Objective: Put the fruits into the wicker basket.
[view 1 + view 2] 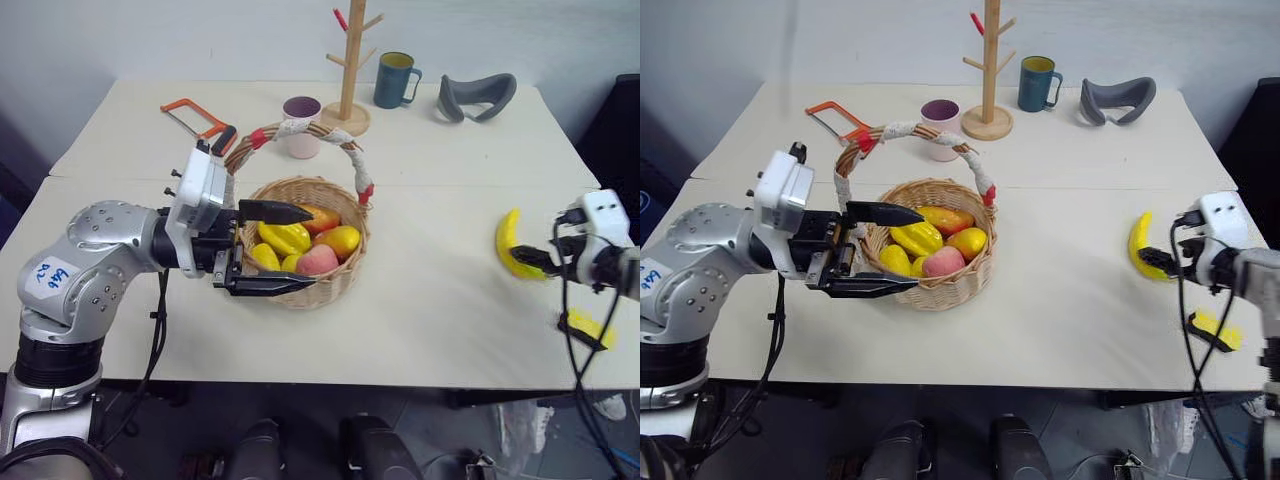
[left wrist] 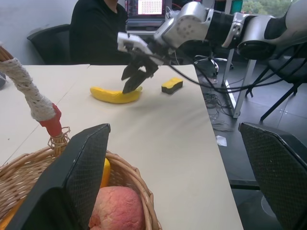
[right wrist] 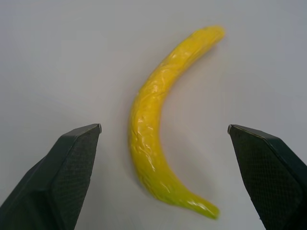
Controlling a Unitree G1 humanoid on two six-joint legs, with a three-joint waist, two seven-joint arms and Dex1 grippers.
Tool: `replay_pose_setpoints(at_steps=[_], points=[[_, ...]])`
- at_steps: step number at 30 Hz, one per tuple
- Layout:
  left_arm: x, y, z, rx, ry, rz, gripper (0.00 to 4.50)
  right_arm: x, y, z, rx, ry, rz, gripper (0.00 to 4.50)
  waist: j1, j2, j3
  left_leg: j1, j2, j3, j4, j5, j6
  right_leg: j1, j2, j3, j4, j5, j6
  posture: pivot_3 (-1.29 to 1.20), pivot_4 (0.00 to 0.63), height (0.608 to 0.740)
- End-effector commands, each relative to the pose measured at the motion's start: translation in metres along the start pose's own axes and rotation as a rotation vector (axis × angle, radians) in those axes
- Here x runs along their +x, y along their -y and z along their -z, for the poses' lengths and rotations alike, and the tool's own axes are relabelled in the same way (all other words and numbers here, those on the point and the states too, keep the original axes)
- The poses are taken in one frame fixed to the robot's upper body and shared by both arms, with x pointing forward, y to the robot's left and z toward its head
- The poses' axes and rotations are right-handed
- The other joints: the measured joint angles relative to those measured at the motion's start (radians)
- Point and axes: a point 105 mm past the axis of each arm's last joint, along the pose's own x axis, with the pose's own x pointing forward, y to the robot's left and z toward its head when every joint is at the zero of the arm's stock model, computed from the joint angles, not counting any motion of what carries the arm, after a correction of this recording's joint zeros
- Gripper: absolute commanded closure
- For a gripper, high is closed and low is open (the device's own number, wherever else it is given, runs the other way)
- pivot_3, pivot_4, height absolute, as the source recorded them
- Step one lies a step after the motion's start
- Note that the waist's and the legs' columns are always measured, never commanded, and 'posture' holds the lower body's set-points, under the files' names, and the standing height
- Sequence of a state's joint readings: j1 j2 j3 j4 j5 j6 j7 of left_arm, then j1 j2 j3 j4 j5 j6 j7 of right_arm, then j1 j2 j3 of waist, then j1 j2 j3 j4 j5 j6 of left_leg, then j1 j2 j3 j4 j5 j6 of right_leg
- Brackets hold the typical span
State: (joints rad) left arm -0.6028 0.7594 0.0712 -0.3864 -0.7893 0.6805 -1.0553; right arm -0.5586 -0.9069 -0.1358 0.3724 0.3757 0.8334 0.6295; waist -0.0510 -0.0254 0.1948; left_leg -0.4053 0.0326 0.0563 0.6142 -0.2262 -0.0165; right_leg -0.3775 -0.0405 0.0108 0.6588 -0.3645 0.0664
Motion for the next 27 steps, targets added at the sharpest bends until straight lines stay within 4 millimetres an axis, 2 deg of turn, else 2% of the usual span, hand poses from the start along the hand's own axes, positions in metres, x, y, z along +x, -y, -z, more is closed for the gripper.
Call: replay_pose_setpoints(at_steps=[1, 4, 7, 10, 13, 19, 22, 24, 27], points=[[-0.003, 0.004, -0.009, 0.043, 0.005, -0.012, 0.00, 0.006, 0.008, -0.002, -0.016, 0.005, 0.030, 0.12, 0.002, 0.000, 0.000, 0.000, 0.000, 0.000, 0.000, 0.000, 0.000, 0.000, 0.000, 0.000, 0.000, 0.000, 0.000, 0.00, 0.150, 0.740], [-0.006, 0.004, -0.008, 0.046, -0.006, -0.029, 0.00, 0.013, 0.004, 0.002, -0.012, -0.005, 0.002, 0.76, 0.007, 0.000, 0.000, 0.000, 0.000, 0.000, 0.000, 0.000, 0.000, 0.000, 0.000, 0.000, 0.000, 0.000, 0.000, 0.00, 0.150, 0.740], [-0.008, 0.004, -0.009, 0.049, -0.010, -0.042, 0.00, 0.014, 0.000, 0.003, -0.027, -0.002, -0.027, 1.75, 0.014, 0.000, 0.000, 0.000, 0.000, 0.000, 0.001, 0.000, 0.000, 0.000, 0.000, 0.000, 0.000, 0.000, 0.000, 0.00, 0.150, 0.740], [-0.013, 0.003, -0.008, 0.048, -0.025, -0.065, 0.00, 0.003, -0.004, -0.008, -0.052, 0.047, -0.077, 2.73, 0.015, 0.000, 0.000, 0.000, 0.000, 0.000, 0.001, -0.001, 0.001, 0.001, 0.000, 0.000, 0.000, 0.000, 0.000, 0.00, 0.150, 0.740], [-0.020, 0.000, -0.006, 0.043, -0.041, -0.107, 0.00, -0.018, -0.023, -0.016, -0.067, 0.111, -0.238, 3.74, 0.021, 0.001, 0.001, 0.000, 0.000, 0.000, 0.000, -0.001, 0.001, 0.000, 0.000, 0.000, 0.000, 0.000, 0.000, 0.00, 0.150, 0.740], [-0.044, -0.007, 0.000, -0.003, -0.066, -0.215, 0.00, -0.095, -0.097, -0.019, -0.163, 0.161, -0.711, 3.80, 0.025, 0.003, 0.002, 0.000, 0.000, -0.003, 0.000, -0.002, 0.003, 0.002, -0.001, -0.002, -0.001, 0.000, 0.001, 0.00, 0.150, 0.740], [-0.056, -0.008, 0.007, -0.025, -0.097, -0.255, 0.00, -0.128, -0.148, -0.021, -0.232, 0.186, -0.956, 3.80, 0.015, 0.003, 0.002, 0.002, 0.001, -0.003, 0.000, -0.002, 0.003, 0.003, -0.001, -0.003, 0.000, 0.000, 0.001, 0.00, 0.150, 0.740], [-0.060, -0.009, 0.008, -0.030, -0.105, -0.266, 0.00, -0.135, -0.170, -0.019, -0.276, 0.193, -1.026, 3.80, 0.014, 0.003, 0.002, 0.002, 0.002, -0.003, 0.000, -0.002, 0.003, 0.003, 0.000, -0.003, 0.001, 0.000, 0.000, 0.00, 0.150, 0.740], [-0.061, -0.012, 0.006, -0.025, -0.105, -0.270, 0.00, -0.124, -0.213, -0.033, -0.328, 0.261, -1.096, 3.80, 0.011, -0.001, 0.002, 0.003, 0.002, -0.003, 0.000, -0.002, 0.002, 0.003, -0.001, -0.003, 0.001, 0.000, 0.000, 0.00, 0.150, 0.740]])
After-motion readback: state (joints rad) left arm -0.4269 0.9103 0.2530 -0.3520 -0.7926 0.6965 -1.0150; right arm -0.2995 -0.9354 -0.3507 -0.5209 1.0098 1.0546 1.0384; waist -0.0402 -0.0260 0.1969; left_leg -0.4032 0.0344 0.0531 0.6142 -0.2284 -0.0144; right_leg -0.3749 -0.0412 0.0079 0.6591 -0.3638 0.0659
